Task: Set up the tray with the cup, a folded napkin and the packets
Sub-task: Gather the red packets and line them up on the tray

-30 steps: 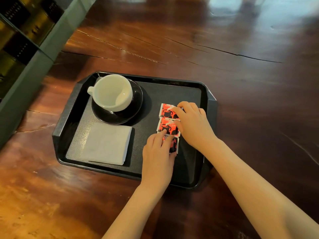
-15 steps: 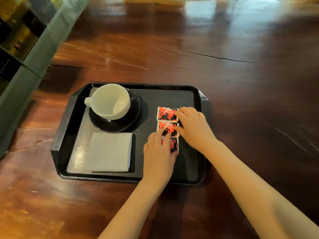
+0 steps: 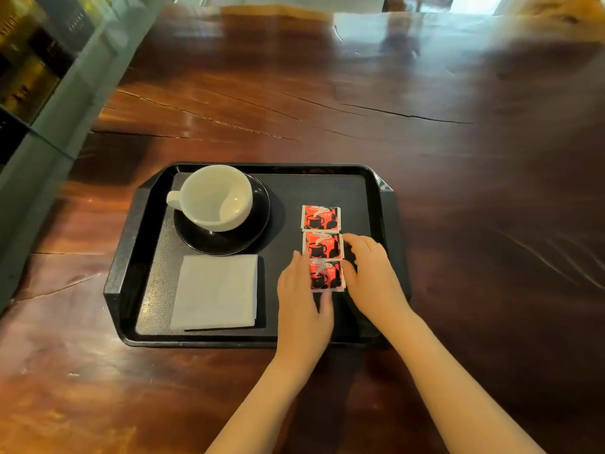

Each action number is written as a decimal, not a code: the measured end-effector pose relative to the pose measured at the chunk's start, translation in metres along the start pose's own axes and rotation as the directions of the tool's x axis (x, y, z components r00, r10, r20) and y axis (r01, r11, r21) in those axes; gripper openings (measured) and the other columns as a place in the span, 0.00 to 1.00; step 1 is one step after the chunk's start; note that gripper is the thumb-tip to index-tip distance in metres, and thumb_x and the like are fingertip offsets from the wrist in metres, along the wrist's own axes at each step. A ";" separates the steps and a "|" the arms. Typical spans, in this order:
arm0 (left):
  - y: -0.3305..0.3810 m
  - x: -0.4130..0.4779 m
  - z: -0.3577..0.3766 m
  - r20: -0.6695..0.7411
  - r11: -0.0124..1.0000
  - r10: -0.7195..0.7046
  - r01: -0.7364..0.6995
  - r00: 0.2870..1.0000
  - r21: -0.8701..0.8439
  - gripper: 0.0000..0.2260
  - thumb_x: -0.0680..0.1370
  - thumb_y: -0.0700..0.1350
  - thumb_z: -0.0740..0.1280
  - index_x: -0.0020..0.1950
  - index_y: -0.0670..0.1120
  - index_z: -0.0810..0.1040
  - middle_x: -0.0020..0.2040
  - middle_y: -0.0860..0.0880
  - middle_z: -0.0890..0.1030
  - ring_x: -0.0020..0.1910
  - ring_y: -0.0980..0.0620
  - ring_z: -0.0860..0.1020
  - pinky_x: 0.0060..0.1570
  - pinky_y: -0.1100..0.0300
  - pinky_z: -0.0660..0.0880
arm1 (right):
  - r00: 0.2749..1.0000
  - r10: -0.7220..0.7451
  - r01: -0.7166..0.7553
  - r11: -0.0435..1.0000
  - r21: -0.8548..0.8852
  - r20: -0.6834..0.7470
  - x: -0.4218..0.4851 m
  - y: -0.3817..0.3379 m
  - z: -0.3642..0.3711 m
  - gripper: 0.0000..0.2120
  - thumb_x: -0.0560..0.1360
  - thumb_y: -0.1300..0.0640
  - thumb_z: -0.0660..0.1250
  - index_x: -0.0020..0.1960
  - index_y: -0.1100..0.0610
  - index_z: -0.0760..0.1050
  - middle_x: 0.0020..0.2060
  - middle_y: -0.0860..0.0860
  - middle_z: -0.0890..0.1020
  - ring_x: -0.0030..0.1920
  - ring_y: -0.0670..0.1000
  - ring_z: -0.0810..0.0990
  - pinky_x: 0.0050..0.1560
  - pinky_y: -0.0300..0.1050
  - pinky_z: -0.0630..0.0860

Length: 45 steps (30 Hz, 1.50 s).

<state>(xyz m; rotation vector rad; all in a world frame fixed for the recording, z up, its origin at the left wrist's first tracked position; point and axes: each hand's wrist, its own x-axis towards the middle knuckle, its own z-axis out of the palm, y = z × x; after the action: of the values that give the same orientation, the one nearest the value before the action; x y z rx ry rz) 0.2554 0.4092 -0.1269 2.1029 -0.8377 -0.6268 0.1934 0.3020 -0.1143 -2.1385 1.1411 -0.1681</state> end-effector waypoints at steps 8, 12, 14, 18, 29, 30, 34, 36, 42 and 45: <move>0.006 0.051 -0.014 0.069 0.827 -0.197 0.204 0.978 -0.524 0.22 0.82 0.48 0.52 0.75 0.55 0.51 0.76 0.57 0.57 0.64 0.70 0.62 0.49 0.82 0.64 | 0.962 0.262 -0.162 0.762 0.627 -0.070 0.012 -0.010 0.018 0.20 0.81 0.55 0.51 0.73 0.53 0.58 0.70 0.50 0.66 0.59 0.37 0.65 0.39 0.15 0.65; 0.008 0.064 -0.010 0.143 0.790 -0.122 0.183 0.982 -0.585 0.22 0.82 0.45 0.51 0.76 0.52 0.50 0.61 0.70 0.63 0.46 0.82 0.70 0.39 0.83 0.67 | 0.964 0.249 -0.132 0.760 0.636 -0.097 0.020 -0.013 0.025 0.20 0.81 0.54 0.50 0.73 0.52 0.59 0.69 0.48 0.68 0.53 0.34 0.69 0.42 0.20 0.68; 0.005 0.066 -0.005 0.164 0.799 -0.109 0.184 0.981 -0.572 0.22 0.82 0.49 0.52 0.75 0.54 0.52 0.62 0.66 0.66 0.52 0.72 0.74 0.44 0.78 0.71 | 0.967 0.236 -0.126 0.780 0.613 -0.101 0.022 -0.013 0.026 0.19 0.81 0.54 0.50 0.72 0.51 0.59 0.68 0.48 0.69 0.55 0.37 0.70 0.46 0.24 0.69; -0.001 0.069 0.000 0.173 0.788 -0.143 0.218 0.974 -0.576 0.26 0.76 0.57 0.55 0.74 0.54 0.58 0.69 0.53 0.70 0.63 0.55 0.74 0.54 0.64 0.74 | 0.978 0.192 -0.109 0.808 0.580 -0.084 0.022 -0.011 0.026 0.19 0.81 0.54 0.50 0.72 0.52 0.59 0.68 0.49 0.70 0.63 0.45 0.72 0.59 0.40 0.74; 0.005 0.070 -0.006 0.145 0.779 -0.142 0.201 0.979 -0.594 0.20 0.82 0.46 0.54 0.74 0.54 0.57 0.55 0.71 0.67 0.48 0.74 0.73 0.41 0.77 0.71 | 0.983 0.154 -0.087 0.869 0.488 -0.099 0.027 -0.008 0.023 0.18 0.81 0.56 0.51 0.71 0.52 0.62 0.66 0.51 0.71 0.64 0.47 0.72 0.63 0.50 0.73; 0.006 0.070 -0.006 0.139 0.778 -0.140 0.195 0.980 -0.597 0.20 0.82 0.45 0.54 0.74 0.54 0.58 0.55 0.70 0.67 0.47 0.76 0.73 0.41 0.79 0.71 | 0.982 0.156 -0.086 0.867 0.490 -0.104 0.027 -0.007 0.022 0.18 0.81 0.56 0.51 0.71 0.52 0.62 0.66 0.51 0.72 0.63 0.46 0.72 0.63 0.49 0.73; 0.003 0.059 -0.009 0.111 0.736 -0.170 0.201 0.979 -0.646 0.21 0.82 0.43 0.54 0.74 0.53 0.57 0.68 0.61 0.64 0.60 0.71 0.67 0.43 0.82 0.68 | 0.977 0.184 -0.097 0.836 0.540 -0.109 0.021 -0.005 0.023 0.18 0.81 0.57 0.51 0.70 0.53 0.62 0.65 0.47 0.71 0.55 0.36 0.73 0.53 0.32 0.73; -0.001 0.048 -0.008 0.095 0.688 -0.203 0.211 0.975 -0.695 0.21 0.82 0.43 0.54 0.74 0.53 0.56 0.74 0.56 0.61 0.67 0.64 0.63 0.47 0.81 0.68 | 0.975 0.202 -0.109 0.803 0.586 -0.096 0.016 -0.006 0.026 0.18 0.81 0.56 0.51 0.70 0.52 0.62 0.65 0.47 0.72 0.56 0.39 0.74 0.50 0.30 0.73; 0.001 0.025 -0.001 0.095 0.621 -0.228 0.219 0.969 -0.752 0.21 0.81 0.43 0.56 0.72 0.58 0.58 0.71 0.61 0.63 0.67 0.66 0.64 0.55 0.73 0.67 | 0.965 0.236 -0.110 0.754 0.647 -0.111 0.010 -0.009 0.035 0.17 0.81 0.55 0.52 0.69 0.50 0.63 0.66 0.48 0.72 0.62 0.47 0.74 0.57 0.42 0.77; 0.003 0.025 0.001 0.118 0.622 -0.224 0.235 0.967 -0.747 0.20 0.81 0.42 0.56 0.68 0.61 0.59 0.61 0.69 0.66 0.56 0.75 0.69 0.48 0.76 0.70 | 0.965 0.229 -0.096 0.764 0.638 -0.129 0.003 -0.008 0.030 0.18 0.81 0.56 0.52 0.70 0.50 0.62 0.66 0.46 0.71 0.62 0.43 0.73 0.54 0.33 0.76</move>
<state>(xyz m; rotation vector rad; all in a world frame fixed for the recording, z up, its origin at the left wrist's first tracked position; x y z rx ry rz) 0.2702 0.3885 -0.1288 1.4123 -0.2064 -0.9360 0.2132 0.3181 -0.1328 -1.4360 1.1691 -0.6102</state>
